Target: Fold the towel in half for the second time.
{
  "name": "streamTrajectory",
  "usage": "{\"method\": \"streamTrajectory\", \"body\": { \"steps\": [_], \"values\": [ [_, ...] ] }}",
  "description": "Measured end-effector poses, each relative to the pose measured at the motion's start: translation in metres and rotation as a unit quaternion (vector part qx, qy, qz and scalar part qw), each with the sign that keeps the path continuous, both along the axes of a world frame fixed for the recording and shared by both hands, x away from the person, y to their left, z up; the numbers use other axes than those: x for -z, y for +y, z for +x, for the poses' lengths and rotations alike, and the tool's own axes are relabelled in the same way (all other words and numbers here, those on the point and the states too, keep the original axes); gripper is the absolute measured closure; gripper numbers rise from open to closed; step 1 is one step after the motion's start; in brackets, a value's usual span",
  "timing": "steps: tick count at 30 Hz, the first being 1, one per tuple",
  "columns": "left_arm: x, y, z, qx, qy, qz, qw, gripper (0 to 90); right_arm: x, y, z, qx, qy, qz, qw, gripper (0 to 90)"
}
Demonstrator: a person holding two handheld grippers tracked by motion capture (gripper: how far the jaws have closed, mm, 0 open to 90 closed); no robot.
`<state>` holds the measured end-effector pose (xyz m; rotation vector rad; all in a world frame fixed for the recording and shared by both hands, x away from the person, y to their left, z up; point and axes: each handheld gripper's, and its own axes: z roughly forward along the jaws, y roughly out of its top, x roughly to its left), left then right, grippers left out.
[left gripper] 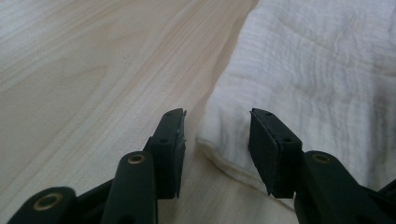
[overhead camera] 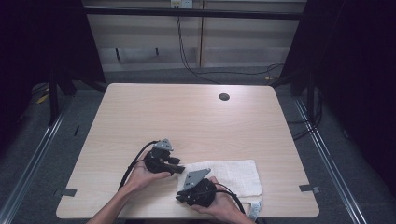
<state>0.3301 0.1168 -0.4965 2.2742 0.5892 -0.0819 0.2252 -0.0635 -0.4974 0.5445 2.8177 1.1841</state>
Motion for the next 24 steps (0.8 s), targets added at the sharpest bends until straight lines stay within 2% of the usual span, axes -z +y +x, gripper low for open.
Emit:
{"method": "streamTrajectory", "body": {
  "steps": [3, 5, 7, 8, 9, 11, 12, 14, 20, 24],
  "values": [
    [0.0001, -0.0013, -0.0014, -0.003, 0.004, 0.001, 1.0000, 59.2, -0.0001, -0.0001, 0.0003, 0.004, 0.008, 0.001, 1.0000, 82.6],
    [0.0000, -0.0020, -0.0019, 0.000, -0.001, 0.006, 1.0000, 60.0, -0.0001, -0.0001, 0.0010, -0.001, 0.002, -0.001, 1.0000, 82.6],
    [0.0000, -0.0023, -0.0020, -0.001, -0.006, 0.008, 0.9999, 65.4, -0.0002, -0.0001, 0.0004, 0.004, 0.008, 0.001, 1.0000, 82.7],
    [0.0001, -0.0023, -0.0022, 0.000, -0.010, 0.010, 0.9999, 65.4, -0.0002, -0.0001, 0.0004, 0.004, 0.008, 0.001, 1.0000, 82.7],
    [-0.0001, -0.0026, -0.0030, 0.008, -0.018, 0.016, 0.9997, 70.6, -0.0003, -0.0001, 0.0004, 0.004, 0.008, 0.001, 1.0000, 82.8],
    [-0.0001, -0.0041, -0.0049, 0.010, -0.020, 0.020, 0.9995, 82.0, -0.0006, 0.0000, 0.0002, 0.008, 0.010, 0.000, 0.9999, 82.8],
    [-0.0003, -0.0049, -0.0057, 0.011, -0.019, 0.021, 0.9995, 82.0, -0.0006, 0.0000, 0.0002, 0.008, 0.010, 0.000, 0.9999, 82.8],
    [0.0004, -0.0065, -0.0071, 0.004, -0.017, 0.015, 0.9997, 83.6, -0.0003, -0.0010, 0.0009, 0.011, 0.016, 0.003, 0.9998, 82.7],
    [0.0006, -0.0019, -0.0029, 0.009, -0.007, -0.006, 0.9999, 85.3, -0.0007, -0.0022, 0.0027, 0.005, 0.020, 0.008, 0.9998, 83.3],
    [-0.0034, 0.0010, -0.0026, 0.009, -0.006, -0.017, 0.9998, 85.6, -0.0083, -0.0026, 0.0020, 0.005, 0.019, 0.021, 0.9996, 83.5]
  ]
}}
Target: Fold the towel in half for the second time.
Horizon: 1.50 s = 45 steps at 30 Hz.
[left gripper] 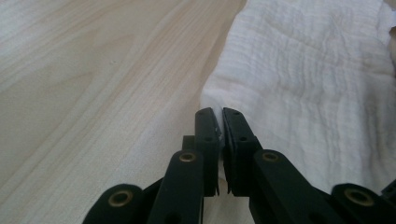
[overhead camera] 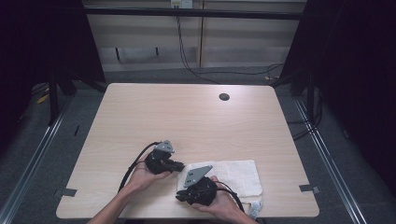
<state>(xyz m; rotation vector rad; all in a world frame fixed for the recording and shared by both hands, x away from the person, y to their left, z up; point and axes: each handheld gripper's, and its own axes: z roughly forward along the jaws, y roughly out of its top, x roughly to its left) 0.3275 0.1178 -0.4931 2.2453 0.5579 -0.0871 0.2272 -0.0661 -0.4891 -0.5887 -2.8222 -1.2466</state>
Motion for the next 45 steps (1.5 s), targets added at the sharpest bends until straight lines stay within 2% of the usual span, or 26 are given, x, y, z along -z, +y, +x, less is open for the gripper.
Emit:
{"method": "streamTrajectory", "body": {
  "steps": [2, 7, 10, 15, 19, 20, 24, 32, 37, 42, 45],
  "values": [
    [-0.003, 0.002, 0.001, -0.002, 0.003, -0.015, 0.9999, 85.6, -0.005, -0.002, 0.000, 0.004, 0.003, 0.013, 0.9999, 83.5],
    [-0.010, 0.004, 0.002, -0.010, -0.003, -0.023, 0.9997, 85.7, -0.014, -0.008, 0.004, 0.011, 0.014, 0.043, 0.9989, 83.7],
    [-0.012, 0.003, 0.003, -0.017, -0.006, -0.026, 0.9995, 85.9, -0.018, -0.011, 0.006, 0.017, 0.014, 0.052, 0.9984, 83.8],
    [-0.017, 0.003, 0.004, -0.018, -0.002, -0.044, 0.9989, 86.1, -0.026, -0.012, 0.006, 0.020, 0.015, 0.070, 0.9972, 83.8],
    [-0.023, 0.006, 0.004, -0.020, -0.001, -0.058, 0.9981, 86.1, -0.029, -0.009, 0.006, 0.018, 0.016, 0.079, 0.9966, 83.8],
    [-0.025, 0.009, 0.005, -0.020, 0.003, -0.071, 0.9973, 86.1, -0.030, -0.007, 0.006, 0.017, 0.015, 0.078, 0.9967, 83.9],
    [-0.032, 0.014, 0.005, -0.023, -0.002, -0.081, 0.9964, 86.1, -0.037, -0.003, 0.007, 0.012, 0.012, 0.090, 0.9958, 83.8],
    [-0.038, 0.025, 0.010, -0.045, -0.009, -0.091, 0.9948, 86.0, -0.047, 0.001, 0.016, 0.017, 0.008, 0.109, 0.9938, 83.8],
    [-0.040, 0.036, 0.015, -0.058, -0.006, -0.100, 0.9933, 86.2, -0.052, 0.004, 0.022, 0.019, 0.006, 0.116, 0.9931, 83.8],
    [-0.048, 0.044, 0.018, -0.060, -0.014, -0.101, 0.9930, 86.3, -0.056, 0.011, 0.027, 0.018, 0.004, 0.117, 0.9930, 83.8],
    [-0.050, 0.048, 0.021, -0.062, -0.019, -0.094, 0.9935, 86.3, -0.057, 0.017, 0.029, 0.019, 0.004, 0.113, 0.9935, 83.9]
  ]
}}
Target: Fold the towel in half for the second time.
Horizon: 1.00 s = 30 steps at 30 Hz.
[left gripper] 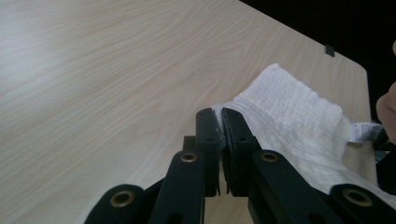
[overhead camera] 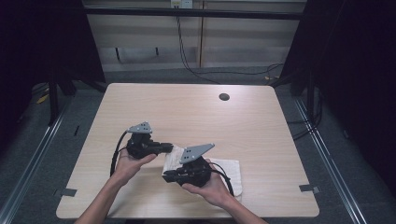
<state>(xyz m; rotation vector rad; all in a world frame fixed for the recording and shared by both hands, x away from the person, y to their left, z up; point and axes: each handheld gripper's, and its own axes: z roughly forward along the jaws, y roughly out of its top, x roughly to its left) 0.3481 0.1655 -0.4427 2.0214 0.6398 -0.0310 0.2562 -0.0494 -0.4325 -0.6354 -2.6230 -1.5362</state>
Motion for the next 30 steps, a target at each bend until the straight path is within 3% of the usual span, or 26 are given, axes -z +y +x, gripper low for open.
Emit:
{"method": "streamTrajectory", "body": {
  "steps": [12, 21, 23, 25, 30],
  "values": [
    [-0.007, 0.024, 0.006, -0.038, -0.006, -0.013, 0.9992, 86.3, -0.015, 0.024, 0.019, -0.009, -0.005, 0.012, 0.9999, 83.9],
    [-0.014, 0.043, 0.010, -0.053, -0.016, -0.005, 0.9985, 86.1, -0.027, 0.040, 0.026, -0.012, -0.027, 0.005, 0.9996, 83.9],
    [-0.016, 0.046, 0.010, -0.055, -0.018, -0.011, 0.9983, 85.9, -0.030, 0.043, 0.027, -0.011, -0.030, 0.015, 0.9994, 83.9],
    [-0.014, 0.046, 0.010, -0.054, -0.014, -0.015, 0.9983, 85.9, -0.031, 0.045, 0.027, -0.009, -0.027, 0.028, 0.9992, 83.8],
    [-0.010, 0.032, 0.009, -0.042, -0.013, -0.001, 0.9990, 85.9, -0.015, 0.041, 0.023, -0.005, -0.016, 0.036, 0.9992, 83.9]
  ]
}}
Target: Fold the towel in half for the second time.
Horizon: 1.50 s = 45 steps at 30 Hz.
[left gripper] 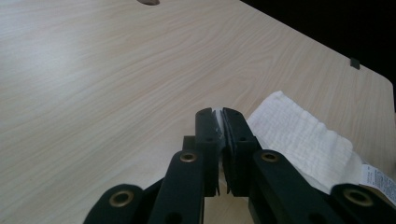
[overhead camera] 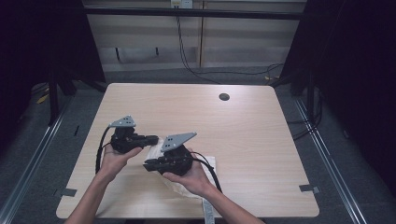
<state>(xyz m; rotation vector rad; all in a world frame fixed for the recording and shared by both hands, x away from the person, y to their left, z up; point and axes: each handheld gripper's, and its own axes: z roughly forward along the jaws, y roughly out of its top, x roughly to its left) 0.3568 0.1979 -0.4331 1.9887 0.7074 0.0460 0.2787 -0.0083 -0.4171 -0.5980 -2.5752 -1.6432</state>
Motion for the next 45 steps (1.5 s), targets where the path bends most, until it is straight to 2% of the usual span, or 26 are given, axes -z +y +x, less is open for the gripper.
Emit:
{"method": "streamTrajectory", "body": {
  "steps": [3, 11, 17, 23, 30, 40, 45],
  "values": [
    [0.001, -0.008, -0.001, 0.006, -0.003, 0.009, 0.9999, 85.9, 0.004, -0.010, -0.004, 0.007, 0.000, 0.000, 1.0000, 83.8],
    [-0.002, -0.031, -0.003, 0.022, -0.006, 0.006, 0.9997, 86.0, 0.002, -0.040, -0.016, 0.023, -0.009, -0.002, 0.9997, 83.7],
    [0.001, -0.058, -0.002, 0.044, -0.005, 0.015, 0.9989, 86.1, 0.006, -0.052, -0.020, 0.032, -0.009, -0.011, 0.9994, 83.7],
    [0.006, -0.080, 0.000, 0.055, 0.002, 0.018, 0.9983, 86.1, 0.007, -0.067, -0.022, 0.046, -0.008, -0.009, 0.9989, 83.6],
    [0.014, -0.096, 0.004, 0.059, 0.015, 0.017, 0.9980, 86.1, 0.016, -0.085, -0.025, 0.062, -0.001, -0.022, 0.9979, 83.5],
    [0.028, -0.112, 0.005, 0.066, 0.028, 0.033, 0.9969, 86.1, 0.030, -0.102, -0.031, 0.077, 0.008, -0.039, 0.9962, 82.9],
    [0.035, -0.118, 0.004, 0.070, 0.038, 0.033, 0.9963, 86.1, 0.038, -0.107, -0.037, 0.083, 0.010, -0.061, 0.9947, 82.6]
  ]
}}
